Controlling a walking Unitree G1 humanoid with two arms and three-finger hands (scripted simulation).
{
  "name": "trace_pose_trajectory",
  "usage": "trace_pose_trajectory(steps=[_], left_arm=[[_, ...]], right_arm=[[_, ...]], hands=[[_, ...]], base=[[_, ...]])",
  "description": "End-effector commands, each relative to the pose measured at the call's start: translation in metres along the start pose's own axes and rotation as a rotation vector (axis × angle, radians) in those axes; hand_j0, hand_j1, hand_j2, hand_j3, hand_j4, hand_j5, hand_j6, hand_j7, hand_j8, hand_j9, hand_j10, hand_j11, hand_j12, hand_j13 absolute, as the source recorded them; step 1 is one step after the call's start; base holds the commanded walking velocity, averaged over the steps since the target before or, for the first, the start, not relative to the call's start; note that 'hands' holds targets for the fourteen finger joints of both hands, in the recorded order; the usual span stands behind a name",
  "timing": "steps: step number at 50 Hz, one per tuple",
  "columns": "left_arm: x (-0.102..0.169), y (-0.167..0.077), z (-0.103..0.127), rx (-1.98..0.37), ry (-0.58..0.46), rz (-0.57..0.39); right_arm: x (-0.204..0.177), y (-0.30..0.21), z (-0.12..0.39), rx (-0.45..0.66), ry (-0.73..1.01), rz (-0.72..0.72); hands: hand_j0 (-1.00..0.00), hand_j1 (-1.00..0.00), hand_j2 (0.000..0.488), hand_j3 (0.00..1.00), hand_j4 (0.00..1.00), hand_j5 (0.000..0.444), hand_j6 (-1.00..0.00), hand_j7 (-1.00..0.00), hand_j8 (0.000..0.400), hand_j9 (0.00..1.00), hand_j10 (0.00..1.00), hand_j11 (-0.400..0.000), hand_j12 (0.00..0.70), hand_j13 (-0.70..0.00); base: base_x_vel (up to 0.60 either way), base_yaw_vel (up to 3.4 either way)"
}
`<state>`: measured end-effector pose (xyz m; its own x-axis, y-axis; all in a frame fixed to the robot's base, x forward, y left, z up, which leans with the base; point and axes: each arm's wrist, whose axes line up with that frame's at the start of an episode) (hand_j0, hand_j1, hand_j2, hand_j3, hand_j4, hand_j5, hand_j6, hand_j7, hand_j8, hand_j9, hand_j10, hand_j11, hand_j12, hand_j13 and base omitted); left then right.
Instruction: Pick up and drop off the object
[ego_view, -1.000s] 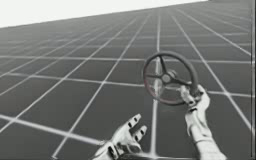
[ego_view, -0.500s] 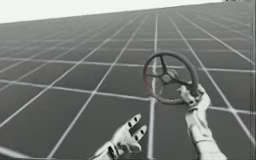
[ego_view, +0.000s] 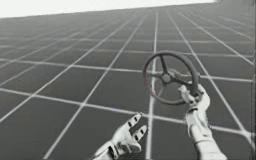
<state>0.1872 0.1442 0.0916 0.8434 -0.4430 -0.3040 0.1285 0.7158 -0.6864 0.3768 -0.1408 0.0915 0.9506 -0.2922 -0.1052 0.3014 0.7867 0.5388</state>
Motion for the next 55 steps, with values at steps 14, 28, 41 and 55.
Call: trace_pose_trajectory(steps=[14,28,41,55], left_arm=[[-0.0023,0.0032,-0.0005,-0.012,-0.009,0.001],[-0.0023,0.0032,-0.0005,-0.012,-0.009,0.001],[-0.0023,0.0032,-0.0005,-0.012,-0.009,0.001],[-0.0023,0.0032,-0.0005,-0.012,-0.009,0.001]], right_arm=[[0.0004,0.0132,0.0045,0.005,-0.022,0.038],[0.0004,0.0132,0.0045,0.005,-0.022,0.038],[0.0004,0.0132,0.0045,0.005,-0.022,0.038],[0.0004,0.0132,0.0045,0.005,-0.022,0.038]], hands=[[0.00,0.00,0.000,1.00,1.00,0.000,0.00,0.00,0.000,1.00,1.00,-0.400,0.000,-0.700],[0.00,0.00,0.000,1.00,1.00,0.000,0.00,0.00,0.000,1.00,1.00,-0.400,0.000,-0.700],[0.00,0.00,0.000,1.00,1.00,0.000,0.00,0.00,0.000,1.00,1.00,-0.400,0.000,-0.700],[0.00,0.00,0.000,1.00,1.00,0.000,0.00,0.00,0.000,1.00,1.00,-0.400,0.000,-0.700]], base=[[0.59,0.00],[0.59,0.00],[0.59,0.00],[0.49,-0.20]])
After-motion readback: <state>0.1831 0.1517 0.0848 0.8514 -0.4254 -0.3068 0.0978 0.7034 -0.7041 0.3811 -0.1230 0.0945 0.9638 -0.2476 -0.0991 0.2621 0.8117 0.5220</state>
